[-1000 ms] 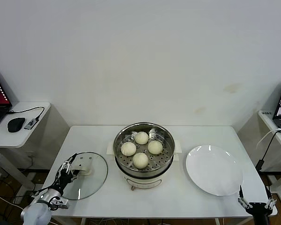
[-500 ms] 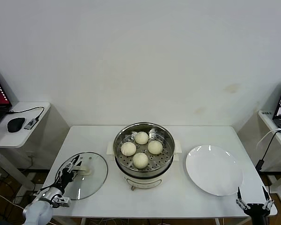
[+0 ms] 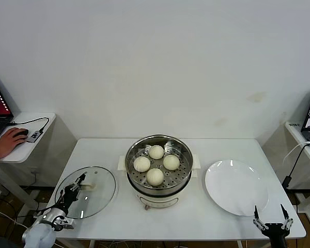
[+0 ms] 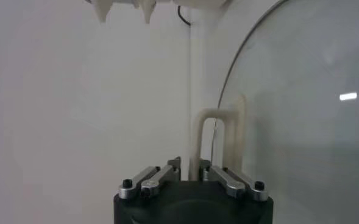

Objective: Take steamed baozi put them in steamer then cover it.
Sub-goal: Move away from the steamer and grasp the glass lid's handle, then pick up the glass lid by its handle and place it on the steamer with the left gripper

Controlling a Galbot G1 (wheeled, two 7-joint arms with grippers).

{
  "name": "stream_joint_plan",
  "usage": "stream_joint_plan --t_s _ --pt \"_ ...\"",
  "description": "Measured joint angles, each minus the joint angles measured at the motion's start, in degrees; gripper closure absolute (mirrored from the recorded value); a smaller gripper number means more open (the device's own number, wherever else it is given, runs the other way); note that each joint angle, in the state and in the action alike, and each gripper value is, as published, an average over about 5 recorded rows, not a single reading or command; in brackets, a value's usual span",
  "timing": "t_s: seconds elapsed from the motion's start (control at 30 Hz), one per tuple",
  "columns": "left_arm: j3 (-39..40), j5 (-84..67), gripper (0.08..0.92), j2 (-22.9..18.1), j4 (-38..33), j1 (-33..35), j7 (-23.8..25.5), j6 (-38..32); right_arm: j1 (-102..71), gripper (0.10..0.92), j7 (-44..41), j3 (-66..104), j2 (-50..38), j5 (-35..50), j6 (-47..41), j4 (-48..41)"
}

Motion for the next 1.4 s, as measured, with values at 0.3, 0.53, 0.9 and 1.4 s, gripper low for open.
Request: stream_joint_plan --t_s 0.3,0.53,0.9,1.4 --pt "-1.93 -4.78 0.848 2.11 -10.48 5.16 3.33 5.91 0.15 0.203 -0.04 -0.92 -0.47 -0.22 0.31 0.09" --pt "-2.8 -9.97 0.848 4.66 -22.38 8.35 8.34 13.95 0.19 0.203 0.25 -1.58 -0.38 -0.42 0.98 -0.29" --pt "2.79 -13.91 0.848 9.0 -37.38 6.1 15.2 25.46 0.47 0.203 0.58 -2.98 0.31 -1.38 1.49 -0.92" --pt "24.39 -7.32 0.848 3.0 -38.85 -9.72 22.52 36.59 2.08 0.203 0.88 -4.95 1.75 -4.11 0.7 -2.08"
